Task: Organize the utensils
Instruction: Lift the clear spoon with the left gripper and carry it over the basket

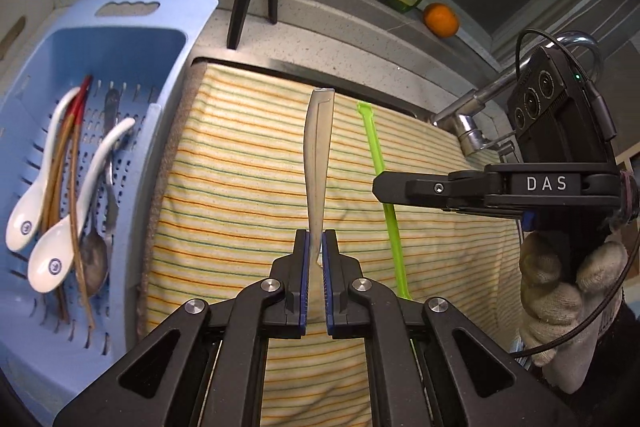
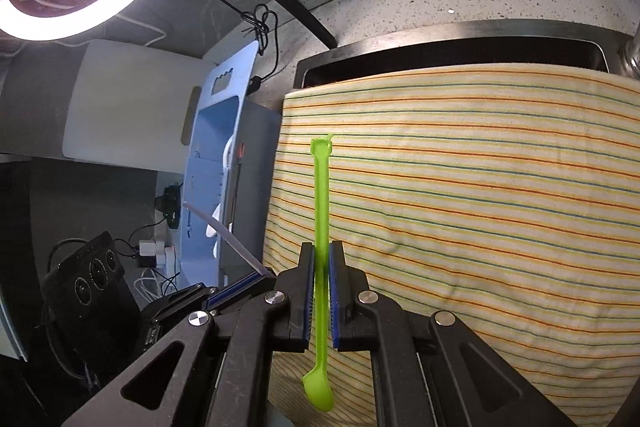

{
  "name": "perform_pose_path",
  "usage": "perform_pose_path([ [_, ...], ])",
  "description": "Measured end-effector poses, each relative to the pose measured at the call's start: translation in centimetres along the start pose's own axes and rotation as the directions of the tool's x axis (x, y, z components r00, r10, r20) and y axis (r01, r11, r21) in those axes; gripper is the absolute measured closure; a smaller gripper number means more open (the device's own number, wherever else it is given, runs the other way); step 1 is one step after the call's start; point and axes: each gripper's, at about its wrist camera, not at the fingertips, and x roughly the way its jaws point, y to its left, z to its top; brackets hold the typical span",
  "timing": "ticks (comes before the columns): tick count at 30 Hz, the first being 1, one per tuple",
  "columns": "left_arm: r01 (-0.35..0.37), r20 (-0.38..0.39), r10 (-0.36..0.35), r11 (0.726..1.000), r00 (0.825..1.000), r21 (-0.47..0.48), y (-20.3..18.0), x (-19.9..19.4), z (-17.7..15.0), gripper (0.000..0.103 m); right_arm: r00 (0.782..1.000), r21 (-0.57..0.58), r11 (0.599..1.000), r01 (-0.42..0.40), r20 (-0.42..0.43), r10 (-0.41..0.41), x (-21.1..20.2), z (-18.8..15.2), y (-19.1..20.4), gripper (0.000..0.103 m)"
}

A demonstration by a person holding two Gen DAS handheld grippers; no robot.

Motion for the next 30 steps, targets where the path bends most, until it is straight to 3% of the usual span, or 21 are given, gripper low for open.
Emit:
perform_pose_path([
  [10, -0.015, 0.094, 0.015, 1.0, 0.995, -0.007, 2.1, -5.5, 0.1, 0.098, 0.998, -0.063, 0.997, -0.049, 0.023, 0.05, -0.5, 0.2, 4.3, 0.097],
  [17, -0.081, 0.152, 0.086, 0.996, 0.985, -0.043, 5.6, -9.7, 0.1, 0.098, 0.995, -0.087, 0.992, -0.087, 0.03, 0.09, 0.8, 0.9, 8.1, 0.097],
  [30, -0.142, 0.09, 0.149, 0.987, 0.985, -0.078, 12.5, -11.2, -0.4, 0.098, 0.997, -0.094, 0.993, -0.073, 0.017, 0.075, 8.3, 3.1, 13.4, 0.097],
])
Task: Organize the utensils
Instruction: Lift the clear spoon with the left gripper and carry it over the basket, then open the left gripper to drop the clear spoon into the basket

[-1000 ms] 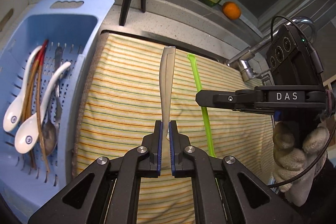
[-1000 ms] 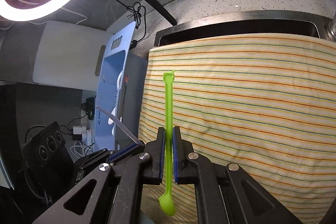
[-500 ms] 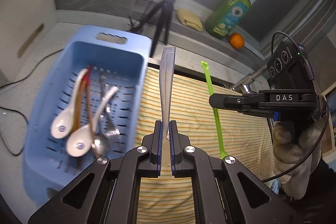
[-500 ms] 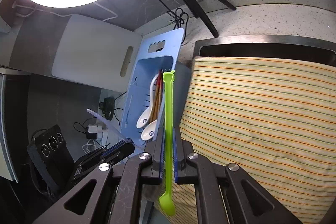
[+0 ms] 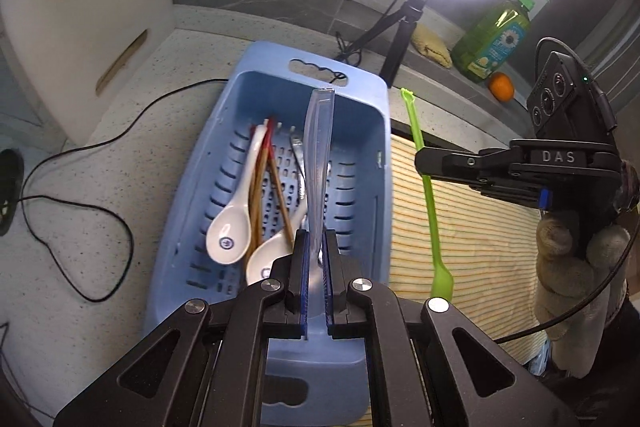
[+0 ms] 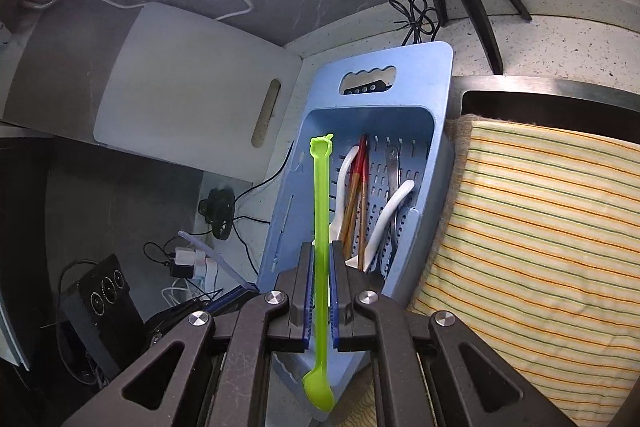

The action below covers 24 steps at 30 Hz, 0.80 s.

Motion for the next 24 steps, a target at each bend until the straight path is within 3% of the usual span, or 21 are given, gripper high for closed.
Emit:
perform_pose_path([
  [11, 0.026, -0.082, -0.022, 0.999, 0.996, 0.048, 1.0, 1.9, -0.7, 0.098, 0.997, 0.001, 0.998, 0.069, -0.043, -0.069, 4.8, 0.5, -0.1, 0.097],
  [24, 0.041, -0.083, -0.038, 0.999, 0.996, 0.031, 0.8, 1.9, -0.5, 0.097, 0.994, -0.04, 0.994, 0.102, -0.042, -0.104, 4.6, 0.3, 0.7, 0.094],
])
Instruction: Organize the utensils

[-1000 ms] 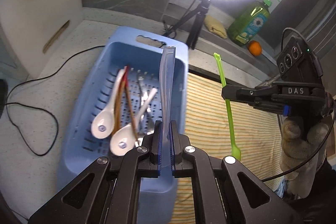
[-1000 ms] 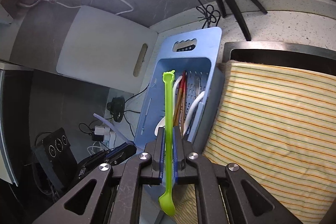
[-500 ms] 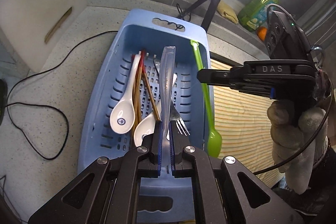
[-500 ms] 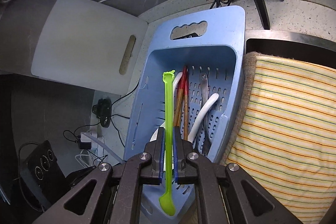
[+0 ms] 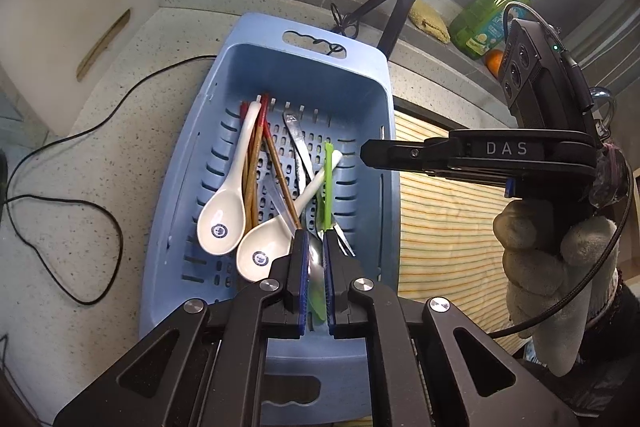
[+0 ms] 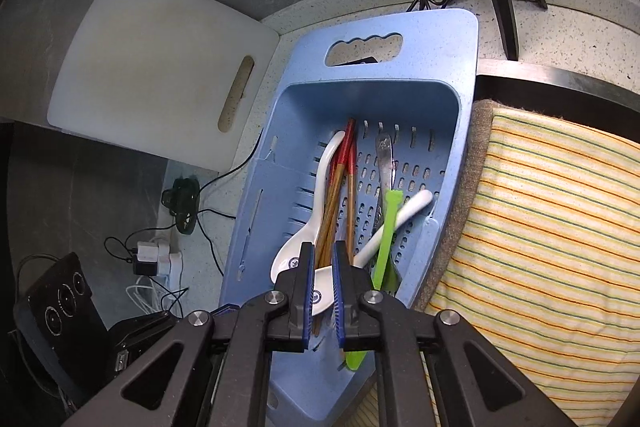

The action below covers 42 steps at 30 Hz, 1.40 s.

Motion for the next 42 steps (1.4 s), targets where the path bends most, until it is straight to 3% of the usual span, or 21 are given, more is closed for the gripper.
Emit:
perform_pose_path([
  [7, -0.004, 0.009, 0.004, 1.0, 1.0, -0.013, -0.4, -0.2, -0.3, 0.092, 1.0, -0.022, 1.0, 0.002, -0.003, -0.002, -0.7, -0.3, 0.2, 0.091],
  [17, -0.038, 0.031, 0.038, 0.999, 0.999, -0.017, -1.5, -0.8, -1.4, 0.091, 1.0, -0.062, 0.998, 0.018, 0.01, -0.018, -2.4, -1.2, 0.4, 0.077],
  [22, -0.07, 0.048, 0.07, 0.997, 0.996, -0.014, -2.1, -1.2, -1.8, 0.084, 1.0, -0.084, 0.996, 0.021, 0.009, -0.021, -3.1, -1.7, 0.4, 0.075],
  [24, -0.079, 0.052, 0.079, 0.997, 0.996, -0.012, -2.4, -1.4, -2.1, 0.08, 1.0, -0.093, 0.995, 0.026, 0.012, -0.025, -3.4, -2.0, 0.5, 0.072],
  [26, -0.099, 0.059, 0.099, 0.995, 0.993, -0.012, -2.7, -1.6, -2.3, 0.063, 1.0, -0.097, 0.995, 0.028, 0.014, -0.027, -3.7, -2.2, 0.4, 0.072],
  [30, -0.126, 0.073, 0.126, 0.992, 0.989, -0.003, -3.4, -2.0, -2.9, 0.06, 0.999, -0.108, 0.994, 0.033, 0.015, -0.032, -4.1, -2.6, 0.3, 0.072],
  [37, -0.169, 0.112, 0.17, 0.985, 0.979, -0.013, -4.7, -2.8, -3.7, 0.041, 0.999, -0.148, 0.988, 0.048, 0.017, -0.046, -4.9, -3.6, -0.1, 0.072],
  [42, -0.197, 0.137, 0.196, 0.98, 0.971, -0.006, -5.7, -3.3, -4.3, 0.036, 0.996, -0.195, 0.978, 0.075, 0.058, -0.065, -6.1, -4.4, -0.3, 0.069],
])
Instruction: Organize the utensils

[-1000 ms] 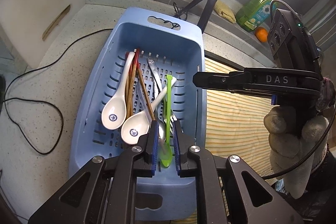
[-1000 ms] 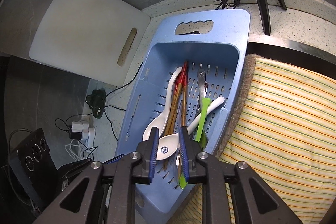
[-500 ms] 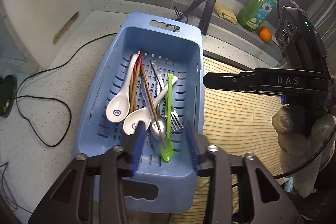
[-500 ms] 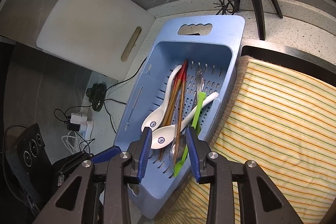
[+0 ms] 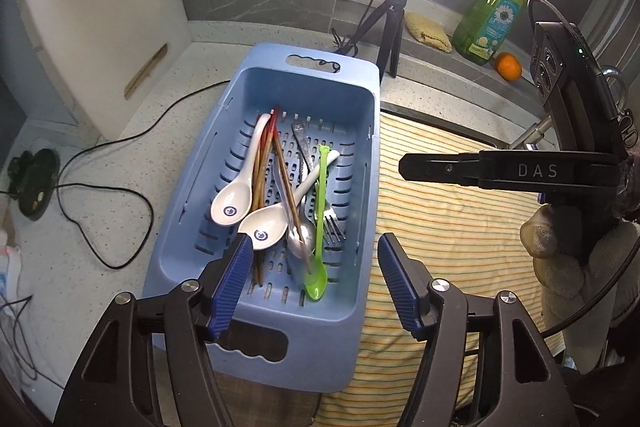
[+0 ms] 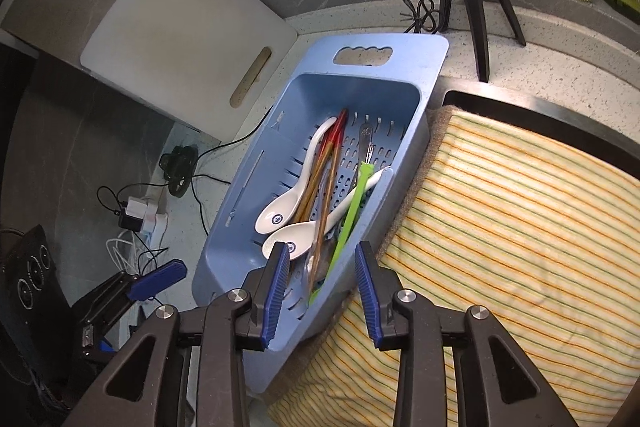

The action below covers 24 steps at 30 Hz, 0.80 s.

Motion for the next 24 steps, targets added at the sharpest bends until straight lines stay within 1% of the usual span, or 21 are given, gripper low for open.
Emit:
perform_pose_path([
  [1, 0.001, 0.008, -0.001, 1.0, 1.0, -0.006, -0.1, -0.2, -0.2, 0.032, 1.0, -0.009, 1.0, -0.001, 0.011, 0.001, -0.3, -0.2, 0.0, 0.065],
  [2, 0.0, 0.019, 0.0, 1.0, 1.0, -0.012, -0.2, -0.3, -0.3, 0.03, 1.0, -0.019, 1.0, -0.003, 0.025, 0.004, -0.6, -0.4, 0.0, 0.056],
  [3, -0.006, 0.027, 0.007, 1.0, 1.0, -0.017, -0.4, -0.4, -0.4, 0.03, 0.999, -0.029, 1.0, -0.006, 0.04, 0.007, -1.0, -0.5, 0.0, 0.053],
  [5, -0.026, 0.044, 0.027, 0.999, 0.999, -0.022, -0.7, -0.7, -0.7, 0.029, 0.998, -0.06, 0.998, -0.002, 0.061, 0.006, -1.6, -0.7, 0.1, 0.053],
  [7, -0.052, 0.058, 0.053, 0.998, 0.997, -0.028, -1.0, -1.2, -1.0, 0.029, 0.997, -0.107, 0.994, 0.012, 0.077, -0.004, -2.2, -1.1, 0.5, 0.05],
  [9, -0.069, 0.07, 0.071, 0.997, 0.995, -0.03, -1.4, -1.7, -1.2, 0.028, 0.995, -0.149, 0.988, 0.024, 0.1, -0.009, -2.8, -1.5, 0.8, 0.036],
  [11, -0.095, 0.078, 0.097, 0.995, 0.992, -0.03, -1.9, -2.2, -1.4, 0.024, 0.992, -0.192, 0.981, 0.035, 0.127, -0.01, -3.5, -2.0, 1.2, 0.034],
  [13, -0.12, 0.087, 0.122, 0.992, 0.989, -0.024, -2.5, -2.6, -1.6, 0.024, 0.99, -0.232, 0.972, 0.048, 0.143, -0.015, -4.0, -2.4, 1.5, 0.032],
  [15, -0.139, 0.092, 0.141, 0.99, 0.986, -0.027, -2.8, -2.8, -1.8, 0.024, 0.988, -0.262, 0.963, 0.055, 0.153, -0.015, -4.4, -2.8, 1.7, 0.027],
  [16, -0.145, 0.094, 0.147, 0.989, 0.985, -0.03, -3.0, -2.9, -1.9, 0.024, 0.987, -0.274, 0.96, 0.056, 0.161, -0.011, -4.8, -3.0, 1.8, 0.026],
  [21, -0.192, 0.093, 0.2, 0.977, 0.975, -0.087, -3.3, -3.6, -2.4, 0.023, 0.979, -0.298, 0.951, 0.078, 0.204, -0.016, -6.4, -4.1, 1.9, 0.024],
  [24, -0.193, 0.1, 0.206, 0.973, 0.973, -0.125, -3.4, -4.3, -3.0, 0.022, 0.976, -0.299, 0.951, 0.083, 0.218, -0.017, -7.5, -4.5, 1.6, 0.024],
])
